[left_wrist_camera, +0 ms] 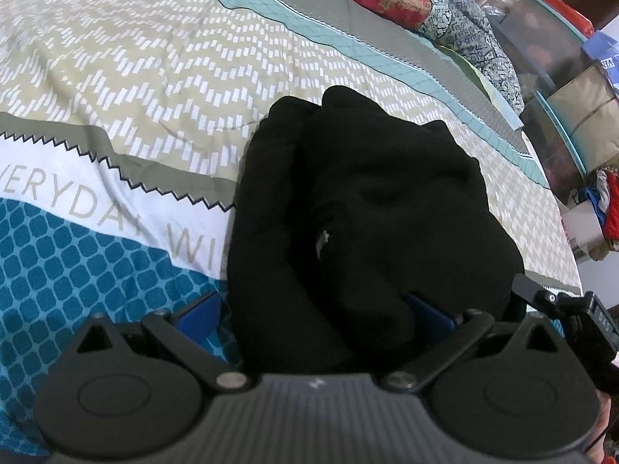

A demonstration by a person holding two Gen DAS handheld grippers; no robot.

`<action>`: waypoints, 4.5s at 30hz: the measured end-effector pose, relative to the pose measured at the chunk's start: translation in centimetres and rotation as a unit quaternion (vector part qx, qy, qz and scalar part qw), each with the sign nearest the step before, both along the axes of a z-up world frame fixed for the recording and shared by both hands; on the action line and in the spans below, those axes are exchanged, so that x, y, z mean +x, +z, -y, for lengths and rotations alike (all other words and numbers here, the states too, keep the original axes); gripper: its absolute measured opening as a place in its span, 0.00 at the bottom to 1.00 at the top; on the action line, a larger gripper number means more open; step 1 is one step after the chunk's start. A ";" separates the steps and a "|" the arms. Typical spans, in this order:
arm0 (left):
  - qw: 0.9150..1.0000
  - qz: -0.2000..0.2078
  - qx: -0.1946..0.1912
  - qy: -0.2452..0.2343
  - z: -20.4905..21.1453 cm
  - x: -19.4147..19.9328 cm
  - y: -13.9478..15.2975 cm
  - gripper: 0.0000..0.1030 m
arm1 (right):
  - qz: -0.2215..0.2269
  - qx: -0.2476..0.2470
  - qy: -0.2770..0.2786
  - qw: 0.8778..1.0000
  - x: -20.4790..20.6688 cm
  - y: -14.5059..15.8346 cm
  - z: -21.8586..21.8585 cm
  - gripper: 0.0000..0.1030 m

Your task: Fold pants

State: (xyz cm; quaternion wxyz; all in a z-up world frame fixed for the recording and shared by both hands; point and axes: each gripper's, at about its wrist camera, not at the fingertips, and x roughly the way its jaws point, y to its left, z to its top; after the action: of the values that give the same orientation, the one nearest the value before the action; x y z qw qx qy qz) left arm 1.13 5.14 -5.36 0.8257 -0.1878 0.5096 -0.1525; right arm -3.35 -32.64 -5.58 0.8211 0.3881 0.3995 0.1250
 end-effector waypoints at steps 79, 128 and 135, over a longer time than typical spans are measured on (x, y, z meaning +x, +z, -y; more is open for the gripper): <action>0.986 -0.063 -0.153 0.009 -3.9 2.5 -1.2 1.00 | 0.009 0.001 0.121 0.993 3.5 0.1 -2.5 0.88; 0.997 -0.026 -0.058 -0.045 0.8 2.1 -0.7 1.00 | 0.017 -0.027 0.082 0.996 3.4 0.0 -2.5 0.93; 0.997 -0.027 -0.059 -0.045 0.7 2.2 -0.7 1.00 | 0.018 0.003 0.049 0.999 3.1 -0.1 -2.7 1.00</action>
State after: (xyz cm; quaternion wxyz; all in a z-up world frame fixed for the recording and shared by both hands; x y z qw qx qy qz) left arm 3.28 4.40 -6.10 0.7914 -0.2166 0.5301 -0.2141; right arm -0.22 -29.97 -5.66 0.8196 0.3687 0.4029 0.1730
